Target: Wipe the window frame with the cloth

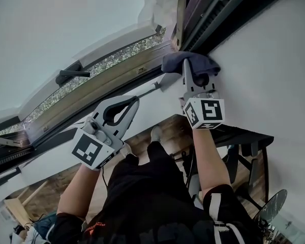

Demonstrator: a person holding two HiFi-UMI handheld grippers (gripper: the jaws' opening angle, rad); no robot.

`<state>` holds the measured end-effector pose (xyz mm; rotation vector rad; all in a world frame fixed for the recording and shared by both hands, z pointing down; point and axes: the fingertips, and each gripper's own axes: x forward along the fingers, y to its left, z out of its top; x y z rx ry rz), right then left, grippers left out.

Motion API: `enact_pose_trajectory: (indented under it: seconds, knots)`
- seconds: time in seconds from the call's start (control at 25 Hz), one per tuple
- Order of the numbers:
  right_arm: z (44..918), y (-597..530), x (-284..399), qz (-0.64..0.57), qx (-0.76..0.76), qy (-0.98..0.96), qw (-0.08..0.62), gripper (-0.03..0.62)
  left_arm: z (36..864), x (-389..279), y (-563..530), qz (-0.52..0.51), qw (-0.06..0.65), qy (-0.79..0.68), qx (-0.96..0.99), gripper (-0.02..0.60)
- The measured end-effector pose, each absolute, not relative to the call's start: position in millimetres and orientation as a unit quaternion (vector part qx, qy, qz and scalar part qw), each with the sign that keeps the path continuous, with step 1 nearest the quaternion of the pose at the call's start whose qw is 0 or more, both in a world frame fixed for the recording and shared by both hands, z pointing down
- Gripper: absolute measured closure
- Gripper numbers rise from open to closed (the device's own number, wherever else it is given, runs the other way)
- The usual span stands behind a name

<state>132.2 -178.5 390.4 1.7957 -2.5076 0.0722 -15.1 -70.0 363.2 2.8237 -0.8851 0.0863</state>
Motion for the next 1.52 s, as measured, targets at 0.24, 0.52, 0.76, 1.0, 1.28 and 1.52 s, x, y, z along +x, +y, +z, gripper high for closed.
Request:
enact_pose_trajectory:
  seconds: [0.24,0.52,0.76,1.0,1.28,1.52]
  knots:
    - [424,-178,133,0.047,0.582,-0.810,0.043,0.556,365,-11,-69,0.012,0.078,-0.291,0.953,0.563]
    - [461,-177,135,0.088,0.584,-0.805,0.052,0.556,364,-11,-67,0.022,0.077,-0.294,0.953,0.563]
    - [492,-176,140,0.123,0.589,-0.796,0.061,0.556,369,-16,-58,0.043,0.078,-0.297,0.951,0.563]
    - [510,-172,144,0.152,0.595,-0.787,0.064,0.556,368,-21,-50,0.043,0.074,-0.299,0.950,0.563]
    - [537,-154,149,0.186,0.599,-0.774,0.085,0.557,366,-25,-38,0.052,0.088,-0.297,0.949,0.563]
    - [550,-128,153,0.199,0.601,-0.768,0.104,0.556,358,-27,-27,0.043,0.073,-0.292,0.953,0.563]
